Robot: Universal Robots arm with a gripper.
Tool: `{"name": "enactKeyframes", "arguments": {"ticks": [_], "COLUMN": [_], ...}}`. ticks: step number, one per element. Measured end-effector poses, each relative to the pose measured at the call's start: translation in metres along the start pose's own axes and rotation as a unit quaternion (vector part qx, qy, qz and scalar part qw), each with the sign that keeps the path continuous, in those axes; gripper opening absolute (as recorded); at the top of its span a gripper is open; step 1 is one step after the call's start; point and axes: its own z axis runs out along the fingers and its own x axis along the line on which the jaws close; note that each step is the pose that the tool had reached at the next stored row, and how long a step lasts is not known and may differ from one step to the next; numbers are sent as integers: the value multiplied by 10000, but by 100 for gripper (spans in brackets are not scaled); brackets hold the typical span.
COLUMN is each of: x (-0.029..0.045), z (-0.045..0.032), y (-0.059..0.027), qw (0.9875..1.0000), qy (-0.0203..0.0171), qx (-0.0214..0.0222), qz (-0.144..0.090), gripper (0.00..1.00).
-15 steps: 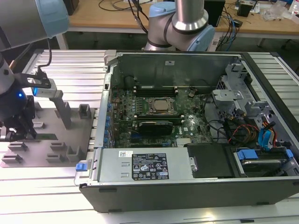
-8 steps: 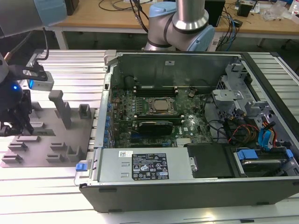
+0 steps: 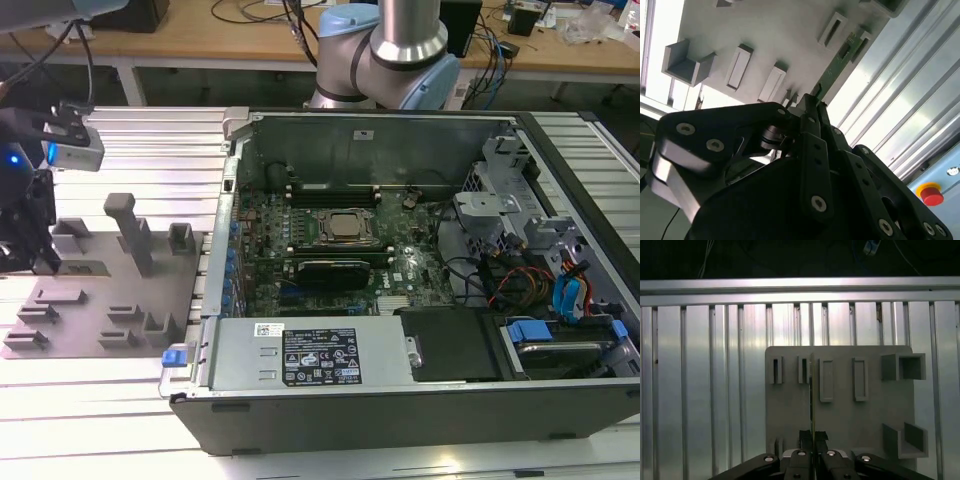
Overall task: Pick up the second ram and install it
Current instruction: 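Pick up the second ram and move it above second insertion slot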
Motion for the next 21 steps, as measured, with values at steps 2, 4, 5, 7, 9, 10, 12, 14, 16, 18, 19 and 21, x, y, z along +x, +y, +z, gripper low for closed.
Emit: {"name": "enactKeyframes", "arguments": {"ticks": [2, 4, 5, 7, 9, 10, 12, 14, 16, 18, 19, 21], "x": [-2, -3, -4, -5, -7, -8, -10, -12, -13, -14, -15, -17], "z": [-70, -110, -141, -188, -268, -315, -407, -471, -521, -567, -595, -672], "y": [3, 5, 6, 9, 12, 14, 19, 22, 24, 26, 27, 31], "qw": [10000, 10000, 10000, 10000, 10000, 10000, 10000, 10000, 10000, 10000, 10000, 10000], "qy": [0, -1, -1, 0, 0, 0, 0, 0, 0, 0, 0, 0], "qx": [0, 0, 0, 1, 0, 0, 0, 0, 0, 0, 0, 0], "qz": [0, 0, 0, 0, 0, 0, 0, 0, 0, 0, 0, 0], "gripper": [11, 11, 11, 11, 11, 11, 11, 11, 11, 11, 11, 11]}}
